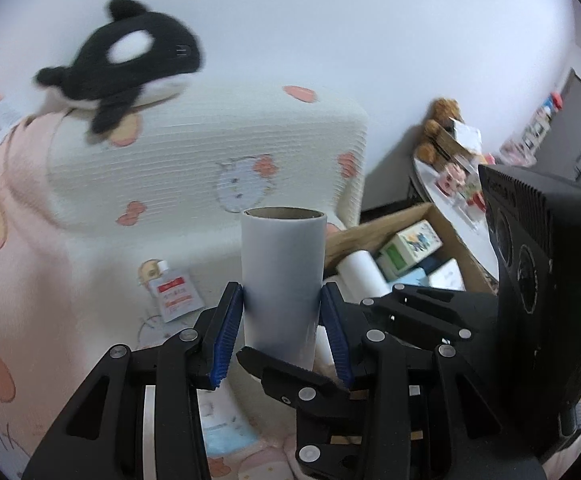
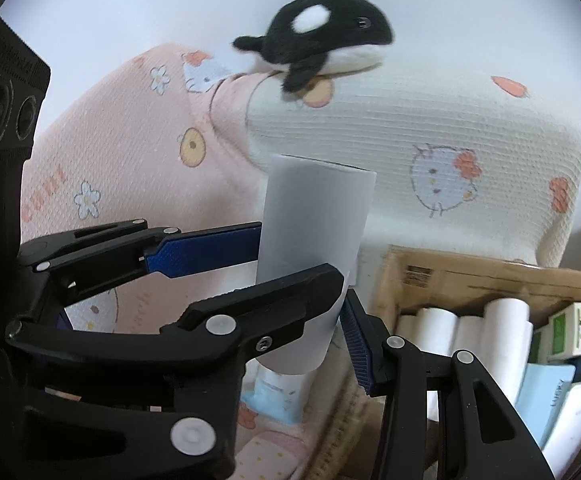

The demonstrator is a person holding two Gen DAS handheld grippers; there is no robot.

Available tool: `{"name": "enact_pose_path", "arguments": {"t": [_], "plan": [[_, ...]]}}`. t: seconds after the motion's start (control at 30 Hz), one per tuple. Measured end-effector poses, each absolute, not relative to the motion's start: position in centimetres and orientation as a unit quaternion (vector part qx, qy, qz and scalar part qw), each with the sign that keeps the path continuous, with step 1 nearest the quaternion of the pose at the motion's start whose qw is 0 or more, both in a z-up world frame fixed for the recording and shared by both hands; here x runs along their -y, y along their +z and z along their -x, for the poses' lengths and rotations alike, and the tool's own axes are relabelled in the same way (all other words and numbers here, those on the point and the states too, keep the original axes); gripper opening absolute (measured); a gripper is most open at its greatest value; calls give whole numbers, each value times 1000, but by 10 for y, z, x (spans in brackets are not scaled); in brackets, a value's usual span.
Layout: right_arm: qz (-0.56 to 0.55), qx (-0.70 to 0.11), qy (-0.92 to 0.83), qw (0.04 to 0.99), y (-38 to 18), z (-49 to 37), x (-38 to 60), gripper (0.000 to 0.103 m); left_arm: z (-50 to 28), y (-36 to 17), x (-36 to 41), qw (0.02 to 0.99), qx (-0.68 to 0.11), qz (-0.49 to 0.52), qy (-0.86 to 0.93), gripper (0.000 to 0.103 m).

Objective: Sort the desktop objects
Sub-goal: 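Lift the held tube with the right tool and carry it over the box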

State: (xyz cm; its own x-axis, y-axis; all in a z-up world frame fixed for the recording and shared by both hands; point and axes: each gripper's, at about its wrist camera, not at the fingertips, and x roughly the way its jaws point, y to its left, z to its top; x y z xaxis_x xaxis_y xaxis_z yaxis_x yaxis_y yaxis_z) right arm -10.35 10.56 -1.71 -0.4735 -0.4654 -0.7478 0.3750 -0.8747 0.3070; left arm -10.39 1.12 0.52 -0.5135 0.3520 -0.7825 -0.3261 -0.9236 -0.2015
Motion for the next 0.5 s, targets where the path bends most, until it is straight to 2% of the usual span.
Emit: {"name": "enact_pose_path", "arguments": {"t": [0.27, 0.5], "plan": [[-452, 52, -866, 208, -28, 95, -151, 45, 116, -6, -56, 219, 6, 468, 856, 44], [-474, 68, -850, 221, -44, 96, -171, 45, 124, -23, -64, 217, 36, 499, 838, 44]]}}
